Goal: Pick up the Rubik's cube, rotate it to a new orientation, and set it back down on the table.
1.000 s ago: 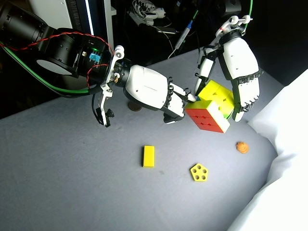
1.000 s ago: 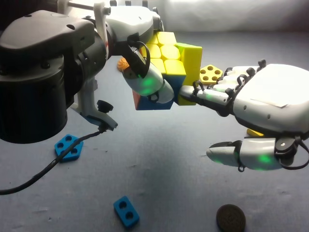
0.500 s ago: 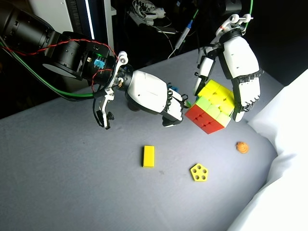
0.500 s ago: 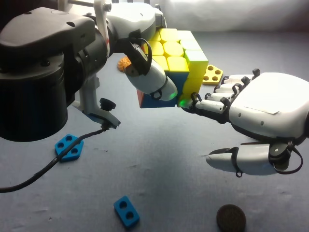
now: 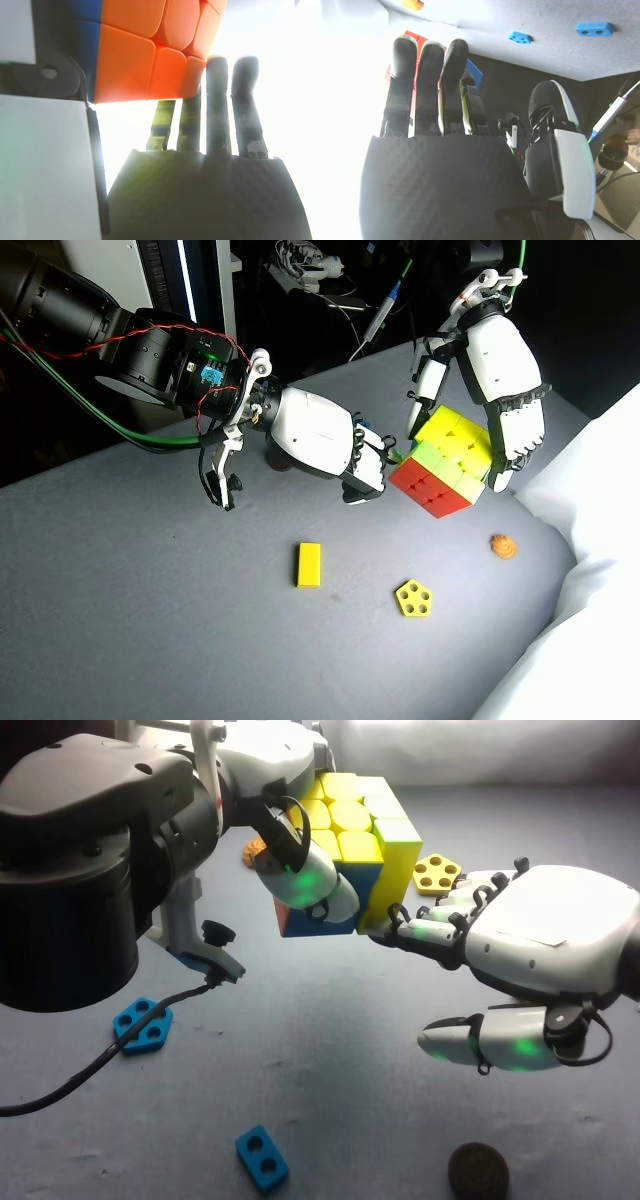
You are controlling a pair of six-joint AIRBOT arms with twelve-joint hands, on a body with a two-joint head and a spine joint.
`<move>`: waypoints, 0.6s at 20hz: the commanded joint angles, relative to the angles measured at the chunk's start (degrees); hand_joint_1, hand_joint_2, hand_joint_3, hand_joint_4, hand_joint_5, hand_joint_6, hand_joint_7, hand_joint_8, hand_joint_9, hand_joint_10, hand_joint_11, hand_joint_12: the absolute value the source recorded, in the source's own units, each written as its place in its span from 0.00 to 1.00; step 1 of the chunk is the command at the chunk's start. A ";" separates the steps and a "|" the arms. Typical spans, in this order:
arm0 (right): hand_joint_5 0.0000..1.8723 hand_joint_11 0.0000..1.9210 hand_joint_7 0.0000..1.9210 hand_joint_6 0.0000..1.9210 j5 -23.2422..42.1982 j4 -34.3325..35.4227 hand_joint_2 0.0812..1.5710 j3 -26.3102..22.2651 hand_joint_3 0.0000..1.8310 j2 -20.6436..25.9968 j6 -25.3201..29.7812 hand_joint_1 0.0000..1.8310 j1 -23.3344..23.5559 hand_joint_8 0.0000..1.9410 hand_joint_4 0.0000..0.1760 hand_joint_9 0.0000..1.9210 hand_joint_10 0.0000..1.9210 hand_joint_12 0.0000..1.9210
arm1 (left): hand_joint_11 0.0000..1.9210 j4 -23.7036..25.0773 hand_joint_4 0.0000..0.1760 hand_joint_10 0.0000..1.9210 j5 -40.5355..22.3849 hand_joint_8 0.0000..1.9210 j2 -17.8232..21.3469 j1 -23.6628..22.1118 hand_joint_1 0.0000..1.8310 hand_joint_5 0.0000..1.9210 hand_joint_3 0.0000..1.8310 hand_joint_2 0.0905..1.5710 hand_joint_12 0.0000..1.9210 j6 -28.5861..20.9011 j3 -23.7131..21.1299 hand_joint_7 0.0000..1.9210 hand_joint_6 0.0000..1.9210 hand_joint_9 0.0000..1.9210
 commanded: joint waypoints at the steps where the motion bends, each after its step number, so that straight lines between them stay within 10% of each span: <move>1: 0.03 0.12 0.16 0.00 7.25 -0.42 0.78 0.45 0.00 0.20 0.00 0.09 1.13 0.75 0.00 0.15 0.95 1.00 | 0.12 3.42 0.00 0.99 1.39 1.00 0.31 -1.13 0.56 0.23 0.00 0.90 1.00 -0.72 -0.24 0.26 0.85 0.12; 12: 0.01 0.10 0.14 0.00 2.25 -0.27 0.80 -1.17 0.00 1.79 2.56 0.07 2.66 0.78 0.00 0.13 0.98 1.00 | 0.13 3.45 0.00 1.00 1.39 1.00 0.33 -1.14 0.56 0.23 0.00 0.90 1.00 -0.72 -0.33 0.26 0.85 0.12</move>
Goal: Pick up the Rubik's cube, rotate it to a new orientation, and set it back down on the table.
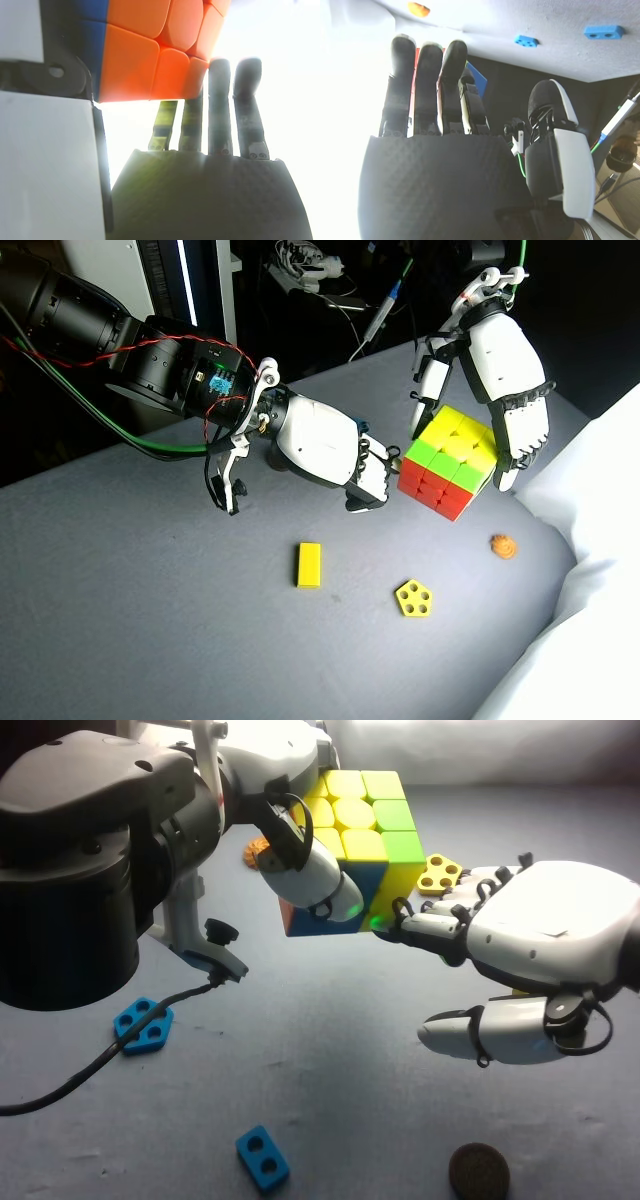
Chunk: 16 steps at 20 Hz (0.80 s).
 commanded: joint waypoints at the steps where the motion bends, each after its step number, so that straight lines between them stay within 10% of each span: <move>1: 0.02 0.10 0.13 0.00 4.72 -1.51 0.80 -0.84 0.00 0.74 0.81 0.08 1.04 0.80 0.00 0.12 1.00 1.00 | 0.12 3.58 0.00 1.00 0.80 1.00 0.33 -0.99 0.56 0.24 0.00 0.90 1.00 -0.66 -0.30 0.25 0.86 0.11; 16: 0.01 0.11 0.14 0.00 -6.00 -4.77 0.80 -10.73 0.00 13.93 14.16 0.06 16.83 0.80 0.00 0.13 1.00 1.00 | 0.13 12.70 0.00 0.99 0.58 1.00 0.59 8.27 0.56 0.24 0.00 0.90 1.00 -14.38 -0.65 0.26 0.85 0.13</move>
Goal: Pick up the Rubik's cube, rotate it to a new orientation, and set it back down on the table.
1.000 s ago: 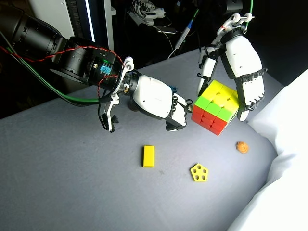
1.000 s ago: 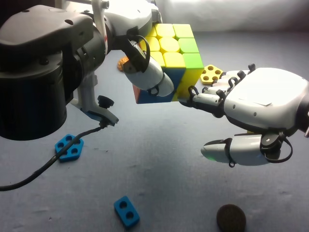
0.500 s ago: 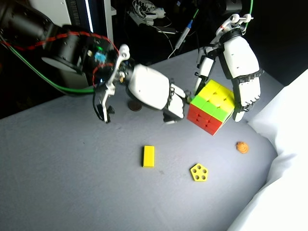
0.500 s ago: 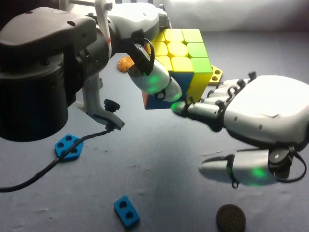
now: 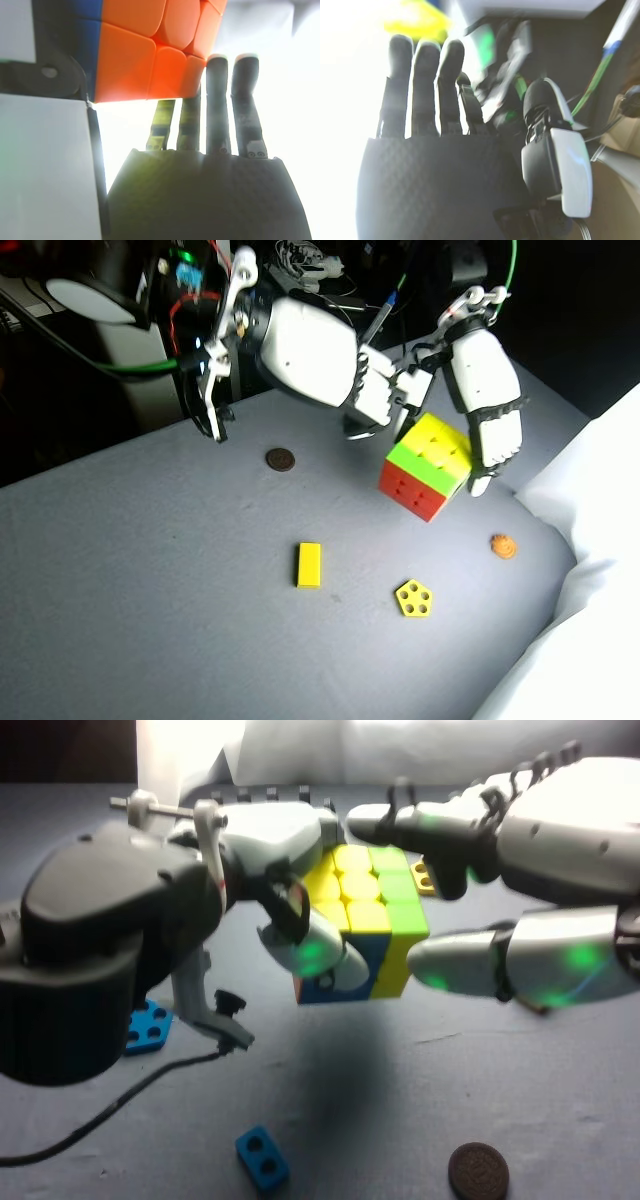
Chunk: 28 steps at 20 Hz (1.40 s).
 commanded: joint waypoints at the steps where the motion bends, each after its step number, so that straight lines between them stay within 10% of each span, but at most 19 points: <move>1: 0.02 0.11 0.15 0.00 6.71 -0.42 0.79 0.52 0.00 0.09 0.42 0.07 0.00 0.76 0.00 0.13 0.98 1.00 | 0.13 6.00 0.00 0.98 -1.62 1.00 0.60 0.33 0.55 0.22 0.00 0.91 1.00 -2.65 -0.06 0.26 0.87 0.12; 2: 0.03 0.11 0.14 0.01 6.93 -0.41 0.79 1.22 0.00 -0.14 0.66 0.09 -0.41 0.73 0.00 0.13 0.96 1.00 | 0.13 7.10 0.00 0.99 -1.88 1.00 0.59 1.14 0.56 0.22 0.00 0.90 1.00 -4.20 -0.06 0.27 0.86 0.12; 5: 0.05 0.00 0.13 0.00 6.64 -0.39 0.78 4.77 0.00 -2.50 3.28 0.03 -3.13 0.16 0.00 0.08 0.47 0.88 | 0.14 10.15 0.00 1.00 -2.80 1.00 0.60 4.06 0.57 0.25 0.00 0.89 1.00 -9.41 -0.15 0.26 0.82 0.13; 7: 0.04 0.00 0.06 0.01 7.58 2.62 0.78 7.31 0.00 -4.33 3.77 0.00 -5.18 0.02 0.00 0.04 0.13 0.33 | 0.14 12.13 0.00 1.00 -3.79 1.00 0.58 5.65 0.56 0.24 0.00 0.90 1.00 -12.67 -0.27 0.25 0.85 0.12; 9: 0.01 0.00 0.03 0.00 7.68 3.13 0.78 9.07 0.00 -5.48 3.78 0.00 -5.43 0.00 0.00 0.01 0.03 0.01 | 0.13 14.04 0.00 0.99 -5.82 1.00 0.44 7.20 0.55 0.23 0.00 0.91 1.00 -16.02 -0.56 0.25 0.88 0.12; 15: 0.00 0.00 0.02 0.00 8.18 2.33 0.77 9.49 0.00 -5.86 3.51 0.00 -5.81 0.00 0.00 0.01 0.03 0.00 | 0.08 16.56 0.00 0.93 -7.20 1.00 0.27 9.80 0.56 0.22 0.00 0.90 1.00 -20.38 -0.51 0.26 0.84 0.09; 16: 0.00 0.00 0.03 0.00 8.25 2.21 0.78 9.48 0.00 -5.91 3.44 0.00 -5.99 0.00 0.00 0.02 0.03 0.00 | 0.06 16.67 0.00 0.90 -7.33 0.85 0.24 10.10 0.50 0.14 0.00 0.83 0.96 -20.73 -0.49 0.10 0.73 0.08; 20: 0.00 0.02 0.03 0.00 8.86 1.88 0.78 9.47 0.00 -6.14 3.24 0.00 -6.47 0.00 0.00 0.03 0.02 0.01 | 0.06 17.65 0.00 0.80 -7.75 0.74 0.18 11.44 0.48 0.09 0.00 0.78 0.90 -22.55 -0.42 0.11 0.64 0.10; 22: 0.00 0.01 0.03 0.00 9.27 1.77 0.78 9.47 0.00 -6.18 3.20 0.00 -6.65 0.00 0.00 0.03 0.02 0.01 | 0.03 18.27 0.00 0.70 -7.92 0.59 0.12 12.37 0.47 0.10 0.00 0.73 0.85 -23.84 -0.42 0.12 0.34 0.10; 24: 0.02 0.00 0.05 0.00 9.30 1.77 0.78 9.47 0.00 -6.18 3.19 0.02 -6.77 0.00 0.00 0.05 0.00 0.06 | 0.01 18.75 0.00 0.33 -7.98 0.15 0.12 13.05 0.43 0.14 0.00 0.70 0.68 -24.67 -0.46 0.21 0.05 0.17; 28: 0.04 0.00 0.06 0.00 9.74 1.50 0.77 9.47 0.00 -6.23 2.92 0.05 -6.91 0.00 0.00 0.06 0.00 0.08 | 0.00 18.88 0.00 0.05 -7.98 0.00 0.12 13.42 0.36 0.06 0.00 0.67 0.50 -25.00 -0.51 0.16 0.00 0.17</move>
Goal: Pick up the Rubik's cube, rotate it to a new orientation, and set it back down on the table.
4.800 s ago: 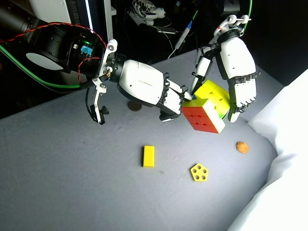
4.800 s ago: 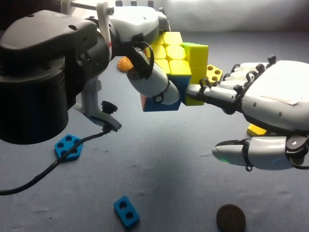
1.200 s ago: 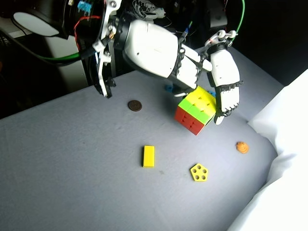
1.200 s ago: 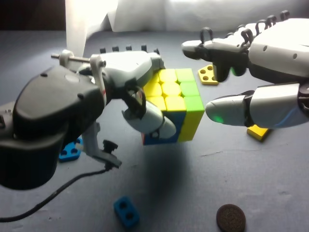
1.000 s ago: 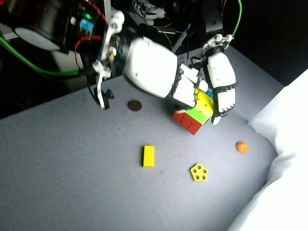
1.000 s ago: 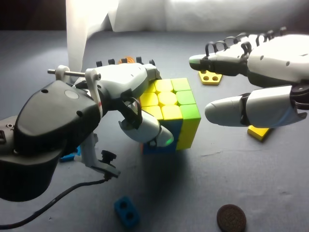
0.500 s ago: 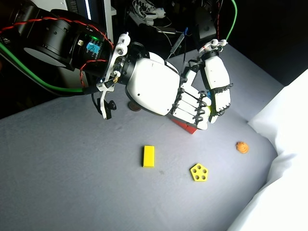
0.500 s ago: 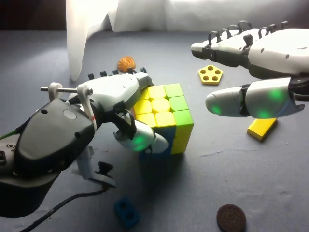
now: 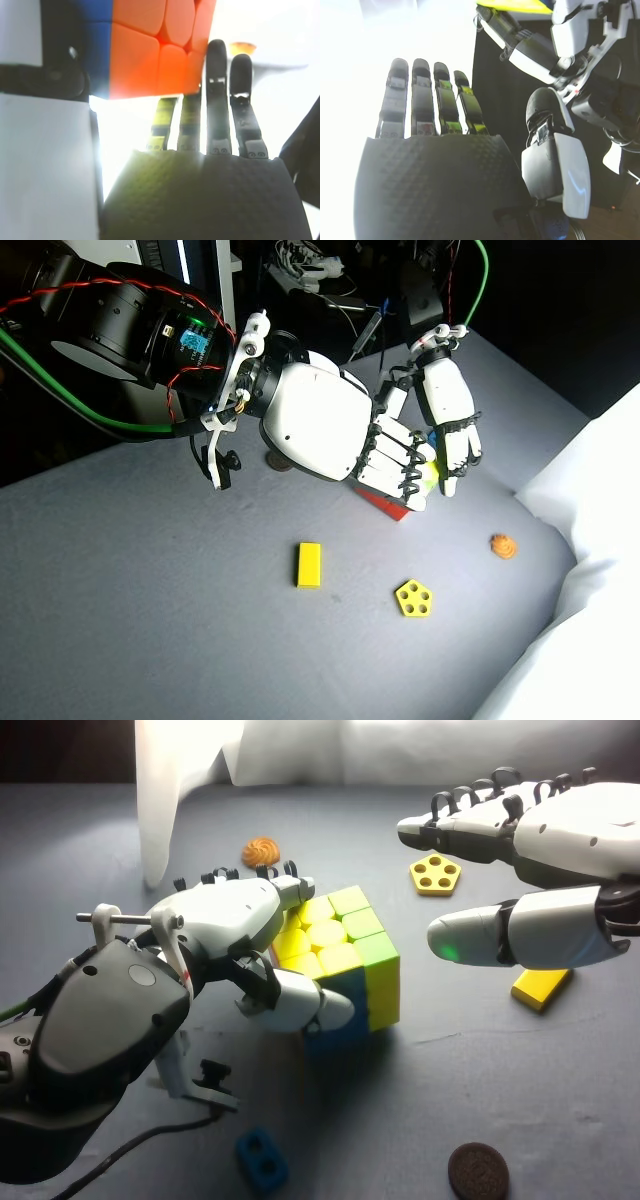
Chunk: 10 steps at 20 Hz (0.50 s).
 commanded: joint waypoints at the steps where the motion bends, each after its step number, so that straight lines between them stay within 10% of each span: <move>1: 0.04 0.00 0.06 0.00 6.35 -0.85 0.77 -0.14 0.00 0.21 0.03 0.05 0.10 0.00 0.00 0.06 0.00 0.09 | 0.00 2.49 0.00 0.00 -2.23 0.00 0.19 -0.02 0.29 0.00 0.00 0.63 0.32 -0.54 -0.02 0.06 0.00 0.08; 5: 0.04 0.00 0.05 0.00 7.16 -0.86 0.78 -0.15 0.00 0.21 -0.12 0.02 -0.17 0.00 0.00 0.05 0.00 0.07 | 0.00 2.49 0.14 0.00 -2.23 0.00 0.22 0.05 0.23 0.00 0.00 0.54 0.01 -0.54 -0.29 0.00 0.00 0.00; 10: 0.03 0.00 0.05 0.00 7.19 -0.86 0.77 -0.16 0.00 0.18 -0.19 0.03 -0.35 0.00 0.00 0.05 0.00 0.08 | 0.00 2.48 0.22 0.00 -2.41 0.00 0.33 -0.10 0.21 0.00 0.00 0.50 0.00 -0.53 -0.69 0.00 0.00 0.00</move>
